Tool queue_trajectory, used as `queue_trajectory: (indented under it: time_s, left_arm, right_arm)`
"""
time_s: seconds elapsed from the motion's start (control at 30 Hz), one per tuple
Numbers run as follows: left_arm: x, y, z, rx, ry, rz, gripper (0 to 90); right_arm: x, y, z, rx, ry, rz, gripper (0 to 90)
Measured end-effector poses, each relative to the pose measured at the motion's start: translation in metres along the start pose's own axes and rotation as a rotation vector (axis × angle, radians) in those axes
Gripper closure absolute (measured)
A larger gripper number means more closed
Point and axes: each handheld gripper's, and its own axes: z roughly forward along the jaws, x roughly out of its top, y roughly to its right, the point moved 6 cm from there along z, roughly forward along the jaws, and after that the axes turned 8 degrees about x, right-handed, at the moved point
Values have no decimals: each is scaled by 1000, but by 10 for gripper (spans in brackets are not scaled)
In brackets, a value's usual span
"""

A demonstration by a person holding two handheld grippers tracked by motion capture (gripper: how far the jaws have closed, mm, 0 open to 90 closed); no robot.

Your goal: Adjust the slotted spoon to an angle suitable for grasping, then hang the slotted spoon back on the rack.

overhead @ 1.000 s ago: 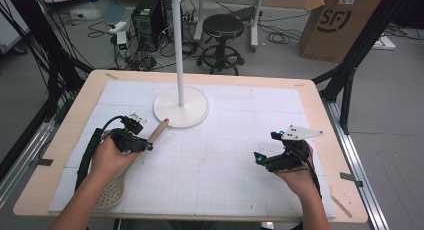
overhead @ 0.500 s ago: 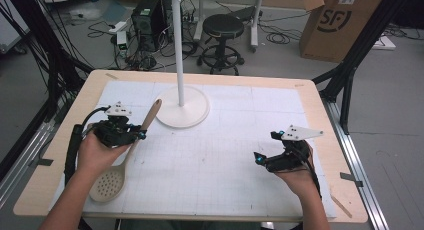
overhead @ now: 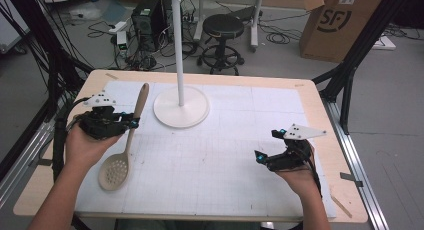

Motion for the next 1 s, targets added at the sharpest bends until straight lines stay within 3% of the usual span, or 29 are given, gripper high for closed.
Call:
queue_trajectory:
  time_s: [0.6, 0.8, 1.0]
  left_arm:
    - [15, -6, -11, -17, 87, 3, 734]
    - [27, -6, -16, -60, 141, 16, 734]
    - [42, -15, -17, -95, 174, 11, 734]
  right_arm:
    - [2, -4, -1, 2, 4, -8, 3]
    - [1, -5, 1, 6, 2, -6, 3]
    - [0, -1, 4, 9, -7, -4, 3]
